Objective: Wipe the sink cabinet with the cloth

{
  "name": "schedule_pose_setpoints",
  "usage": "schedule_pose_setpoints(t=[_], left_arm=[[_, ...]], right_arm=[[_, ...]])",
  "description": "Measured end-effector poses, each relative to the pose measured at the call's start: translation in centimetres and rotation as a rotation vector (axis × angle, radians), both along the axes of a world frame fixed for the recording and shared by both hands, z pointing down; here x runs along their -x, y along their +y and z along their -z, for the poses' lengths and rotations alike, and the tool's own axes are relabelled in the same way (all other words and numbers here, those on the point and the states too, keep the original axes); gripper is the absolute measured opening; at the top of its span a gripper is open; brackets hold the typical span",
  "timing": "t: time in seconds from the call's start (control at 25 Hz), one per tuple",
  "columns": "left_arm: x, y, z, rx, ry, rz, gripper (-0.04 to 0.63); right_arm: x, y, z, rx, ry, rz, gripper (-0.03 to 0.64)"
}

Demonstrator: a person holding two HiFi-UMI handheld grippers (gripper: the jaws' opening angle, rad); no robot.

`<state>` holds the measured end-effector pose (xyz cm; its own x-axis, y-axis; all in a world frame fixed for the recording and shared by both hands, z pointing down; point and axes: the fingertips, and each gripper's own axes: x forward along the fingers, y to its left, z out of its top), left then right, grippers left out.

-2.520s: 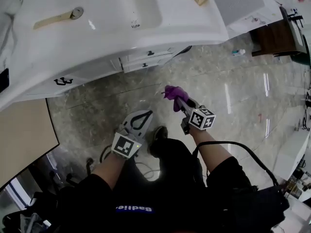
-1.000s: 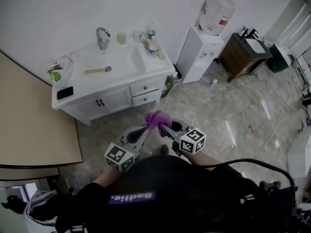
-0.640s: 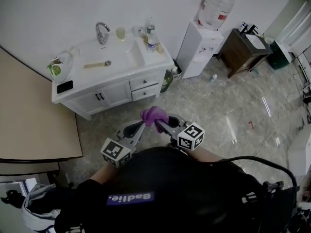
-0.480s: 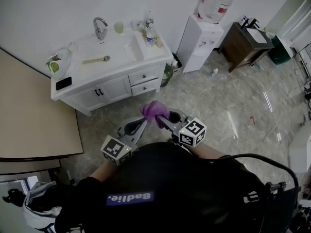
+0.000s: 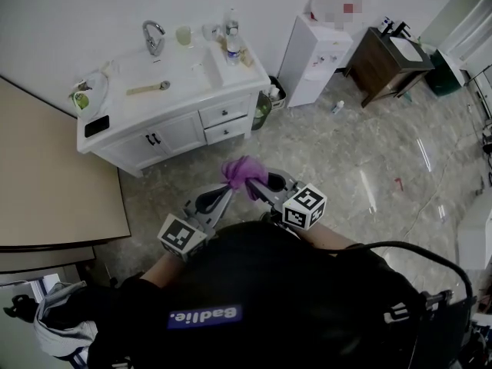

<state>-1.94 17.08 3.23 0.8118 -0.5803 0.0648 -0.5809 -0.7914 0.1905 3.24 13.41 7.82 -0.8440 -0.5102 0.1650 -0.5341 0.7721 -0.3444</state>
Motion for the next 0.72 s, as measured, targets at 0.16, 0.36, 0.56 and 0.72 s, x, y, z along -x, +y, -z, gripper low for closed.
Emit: schedule_pose_setpoints(t=[0.16,0.36,0.56,0.72], left_arm=[[0.31,0.20,-0.97,0.002,0.020,0.016,0.005],[0.35,0.45,-0.92,-0.003,0.014,0.008,0.005],[0.66,0.25,-0.63,-0.002,-0.009,-0.005,0.005],[0.92,0.04,-0.67,-0.001,0.007,-0.006,0.005]], right_arm=[[0.09,0.45,-0.20,-0.001,0.001,0.001,0.075],[0.11,0.79,-0.49,0.003,0.005,-0.010,0.075],[0.27,0.45,-0.52,0.005,0.010,-0.027,0.075],[0.88,0.41,-0.25,0.006,0.010,-0.025,0.075]])
